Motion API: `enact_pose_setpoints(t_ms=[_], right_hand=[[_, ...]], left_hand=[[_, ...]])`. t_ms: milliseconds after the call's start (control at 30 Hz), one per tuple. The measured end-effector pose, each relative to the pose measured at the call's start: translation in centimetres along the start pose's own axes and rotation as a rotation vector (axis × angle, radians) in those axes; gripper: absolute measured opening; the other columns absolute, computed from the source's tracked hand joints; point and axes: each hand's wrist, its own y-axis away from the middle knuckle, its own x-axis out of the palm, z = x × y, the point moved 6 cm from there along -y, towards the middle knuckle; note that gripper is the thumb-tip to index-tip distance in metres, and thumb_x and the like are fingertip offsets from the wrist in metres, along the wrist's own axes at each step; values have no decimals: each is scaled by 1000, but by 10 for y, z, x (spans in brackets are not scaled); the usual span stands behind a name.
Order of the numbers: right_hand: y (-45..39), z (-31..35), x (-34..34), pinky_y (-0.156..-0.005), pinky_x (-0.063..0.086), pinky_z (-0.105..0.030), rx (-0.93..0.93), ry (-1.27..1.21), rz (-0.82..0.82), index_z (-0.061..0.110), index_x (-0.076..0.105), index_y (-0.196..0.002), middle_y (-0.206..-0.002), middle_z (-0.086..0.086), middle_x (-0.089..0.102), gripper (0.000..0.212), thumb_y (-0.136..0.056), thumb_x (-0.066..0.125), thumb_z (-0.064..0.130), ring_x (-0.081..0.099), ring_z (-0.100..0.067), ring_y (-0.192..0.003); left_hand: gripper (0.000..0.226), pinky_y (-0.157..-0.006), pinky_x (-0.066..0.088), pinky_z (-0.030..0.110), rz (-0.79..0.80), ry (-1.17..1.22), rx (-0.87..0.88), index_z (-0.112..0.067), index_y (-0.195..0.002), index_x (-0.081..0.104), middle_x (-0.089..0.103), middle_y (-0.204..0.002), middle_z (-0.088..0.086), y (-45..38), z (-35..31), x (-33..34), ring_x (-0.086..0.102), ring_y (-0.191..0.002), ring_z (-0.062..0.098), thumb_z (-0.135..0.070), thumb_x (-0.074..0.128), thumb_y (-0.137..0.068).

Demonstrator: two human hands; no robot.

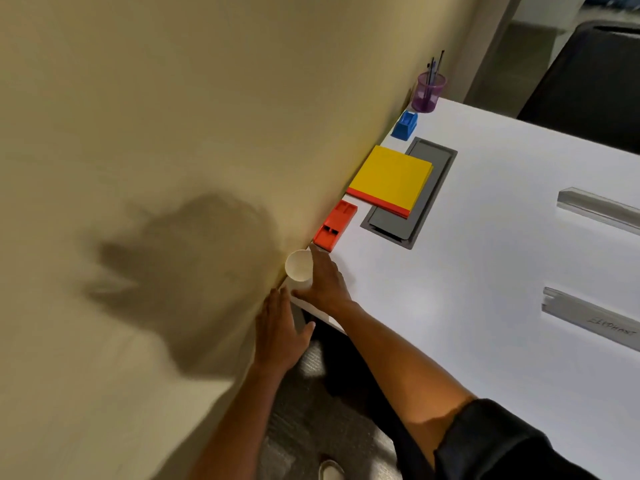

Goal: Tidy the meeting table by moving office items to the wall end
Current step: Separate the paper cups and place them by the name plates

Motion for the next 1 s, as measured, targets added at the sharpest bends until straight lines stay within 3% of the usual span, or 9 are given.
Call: enact_pose_setpoints(t_ms=[200,433,600,733,833,1000], right_hand=[[-8,5,-2,-101,47,-46,-1,-37,-62,19,38,-141,-141,-6,49,85,-70,83,23,49,-29,-126],[21,4,-54,-101,45,-37,-64,-43,-121,16,41,-139,-136,-8,54,81,-70,84,24,52,-25,-122],[56,0,-117,-106,40,-38,-39,-36,-166,17,33,-146,-146,-7,45,90,-72,83,26,43,-27,-132],[95,-13,-178,-103,41,-35,-19,-78,-224,21,33,-146,-148,-3,43,90,-72,83,27,42,-26,-132],[129,-28,-221,-108,42,-40,5,-81,-283,21,29,-149,-149,-4,41,91,-75,82,28,41,-26,-134],[202,-68,-289,-111,38,-42,53,-110,-402,20,28,-150,-149,-5,40,91,-76,80,27,40,-25,-134]], left_hand=[[93,-121,21,42,-7,88,7,-15,-154,6,11,-162,9,-5,2,-5,10,-149,23,-46,62,-86],[92,-118,28,44,-2,222,45,-18,-153,8,19,-160,6,-10,-39,-17,23,-146,25,-45,65,-86],[97,-113,31,41,31,321,111,-20,-150,22,36,-153,5,-9,-99,-31,35,-140,25,-49,76,-74],[83,-104,45,40,-19,370,305,-12,-137,46,58,-133,9,1,-165,-47,55,-123,27,-38,84,-68],[72,-92,45,28,56,476,383,-22,-131,50,63,-126,1,17,-217,-47,58,-115,18,-35,84,-68],[71,-84,42,22,146,482,544,-21,-128,54,65,-117,-1,59,-306,-27,54,-104,10,-32,87,-66]])
